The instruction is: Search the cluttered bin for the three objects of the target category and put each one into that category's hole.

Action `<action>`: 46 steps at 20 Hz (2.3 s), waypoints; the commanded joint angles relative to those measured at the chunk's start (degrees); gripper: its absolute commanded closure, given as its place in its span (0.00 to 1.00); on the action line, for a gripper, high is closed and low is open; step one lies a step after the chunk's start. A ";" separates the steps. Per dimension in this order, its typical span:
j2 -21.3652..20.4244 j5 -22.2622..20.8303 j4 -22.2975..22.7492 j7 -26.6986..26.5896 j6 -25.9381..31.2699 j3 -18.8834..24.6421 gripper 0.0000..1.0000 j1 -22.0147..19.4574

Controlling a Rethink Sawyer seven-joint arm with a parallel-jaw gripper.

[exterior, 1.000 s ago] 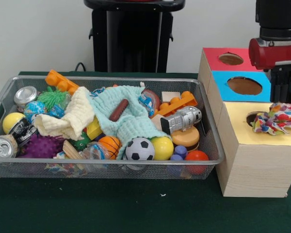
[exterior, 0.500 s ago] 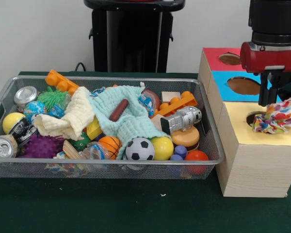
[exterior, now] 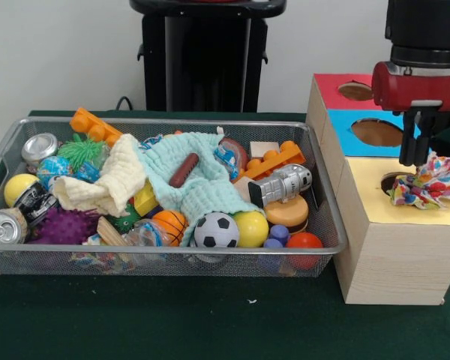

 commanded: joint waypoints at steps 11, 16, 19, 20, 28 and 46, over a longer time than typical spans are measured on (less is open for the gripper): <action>2.70 2.31 -0.61 12.94 -1.34 0.48 1.00 -0.80; 2.39 2.25 -2.56 12.13 3.74 0.13 1.00 -0.43; 1.94 2.61 -4.25 12.61 7.16 -0.44 1.00 -0.07; 1.78 2.74 -4.35 12.69 7.49 -0.36 1.00 -0.07; -0.33 2.56 -4.50 11.68 11.01 0.07 1.00 -0.33; 1.60 2.57 -3.56 13.87 7.24 -0.35 1.00 0.48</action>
